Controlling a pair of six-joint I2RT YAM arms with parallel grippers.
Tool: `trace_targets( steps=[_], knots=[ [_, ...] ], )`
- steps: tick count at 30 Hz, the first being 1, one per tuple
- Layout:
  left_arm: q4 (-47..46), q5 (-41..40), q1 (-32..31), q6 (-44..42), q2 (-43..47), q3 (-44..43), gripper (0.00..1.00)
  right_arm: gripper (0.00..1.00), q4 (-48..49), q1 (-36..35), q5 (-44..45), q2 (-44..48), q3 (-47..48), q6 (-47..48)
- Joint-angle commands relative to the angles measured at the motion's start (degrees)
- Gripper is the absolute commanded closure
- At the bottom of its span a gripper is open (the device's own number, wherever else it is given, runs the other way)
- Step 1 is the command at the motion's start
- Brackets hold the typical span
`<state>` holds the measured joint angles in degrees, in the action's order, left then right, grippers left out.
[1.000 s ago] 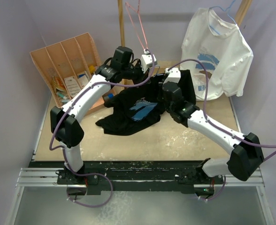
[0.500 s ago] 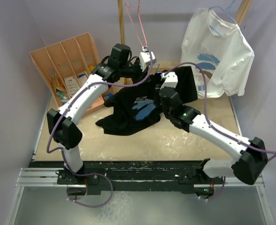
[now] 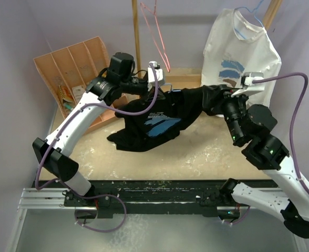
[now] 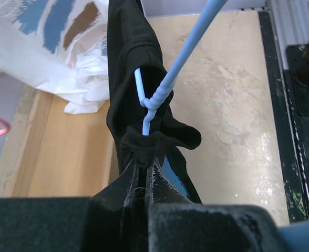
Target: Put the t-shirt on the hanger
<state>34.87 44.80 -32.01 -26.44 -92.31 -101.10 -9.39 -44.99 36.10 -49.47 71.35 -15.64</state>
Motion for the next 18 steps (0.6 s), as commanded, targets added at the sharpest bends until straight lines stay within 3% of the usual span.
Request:
trace_targets(
  steps=[1, 9, 18],
  knots=[
    [3.6, 7.8, 0.2, -9.2, 3.0, 0.8, 1.00, 0.31, -5.8, -0.2, -3.7, -3.8, 5.0, 12.2],
    [14.7, 13.1, 1.5, -20.2, 3.2, -0.6, 1.00, 0.28, -17.1, 0.7, -17.1, -9.1, 12.4, 24.0],
    [35.3, 21.2, 7.0, -33.5, -6.7, -11.2, 1.00, 0.28, -23.4, 4.8, -26.6, -11.3, 11.7, 35.1]
  ],
)
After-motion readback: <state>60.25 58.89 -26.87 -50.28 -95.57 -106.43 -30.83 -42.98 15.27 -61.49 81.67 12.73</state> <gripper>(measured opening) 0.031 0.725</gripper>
